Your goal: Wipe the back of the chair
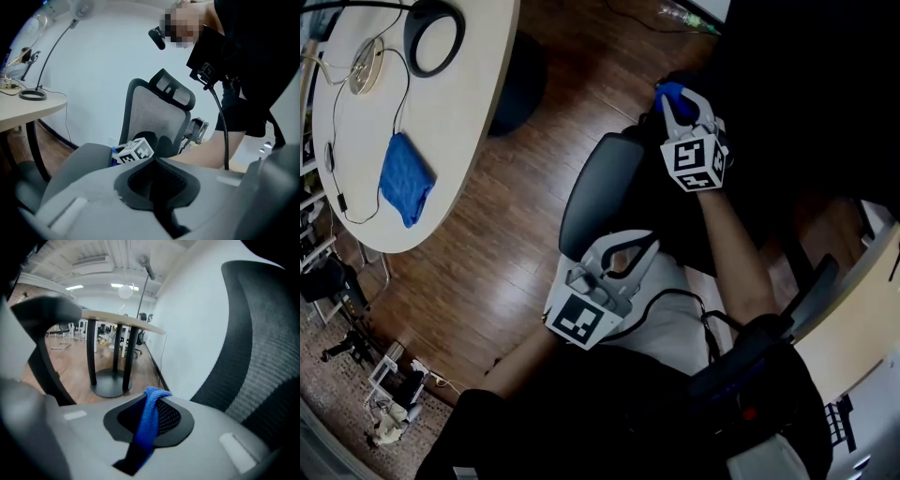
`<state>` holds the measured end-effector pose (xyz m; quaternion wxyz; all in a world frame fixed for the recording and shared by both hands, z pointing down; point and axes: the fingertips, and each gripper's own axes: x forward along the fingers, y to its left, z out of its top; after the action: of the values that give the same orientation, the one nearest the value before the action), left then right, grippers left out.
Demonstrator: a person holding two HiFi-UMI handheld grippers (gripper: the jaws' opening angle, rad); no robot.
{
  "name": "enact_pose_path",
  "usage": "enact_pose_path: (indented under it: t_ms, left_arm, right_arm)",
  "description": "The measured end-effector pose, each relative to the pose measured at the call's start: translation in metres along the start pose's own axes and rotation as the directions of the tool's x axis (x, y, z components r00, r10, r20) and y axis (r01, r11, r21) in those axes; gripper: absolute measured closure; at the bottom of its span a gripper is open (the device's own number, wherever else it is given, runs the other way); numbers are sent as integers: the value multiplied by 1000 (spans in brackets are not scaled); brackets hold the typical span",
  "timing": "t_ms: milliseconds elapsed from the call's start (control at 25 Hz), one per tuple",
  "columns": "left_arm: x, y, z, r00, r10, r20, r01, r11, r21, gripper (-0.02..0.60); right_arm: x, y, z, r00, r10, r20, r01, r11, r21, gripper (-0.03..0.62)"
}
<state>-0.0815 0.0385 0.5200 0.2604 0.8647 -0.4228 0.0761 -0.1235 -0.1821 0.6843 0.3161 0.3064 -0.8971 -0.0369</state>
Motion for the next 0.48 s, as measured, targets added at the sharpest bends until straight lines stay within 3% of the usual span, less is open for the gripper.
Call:
enact_pose_path:
  t_ms: [160,320,400,480]
  left_arm:
    - [-2,-2,-9,996,-53,-77,61,993,103,575]
    - [-1,-16,7,998,-63,-27,64,995,72,575]
    - [-2,-22,17,999,-49,1,49,998,49,575]
    - [2,-23,32,998,-61,21,59,996,61,575]
  right_arm:
    - [-25,-26,66,971,-42,237,9,991,137,554]
    - [-105,-53,105,894,-117,433,-24,952,305,554]
    - [-156,-53,112,878,-116,465,-50,943,330,553]
    - [-208,-55,104,895,-132,426,-31,934,355,553]
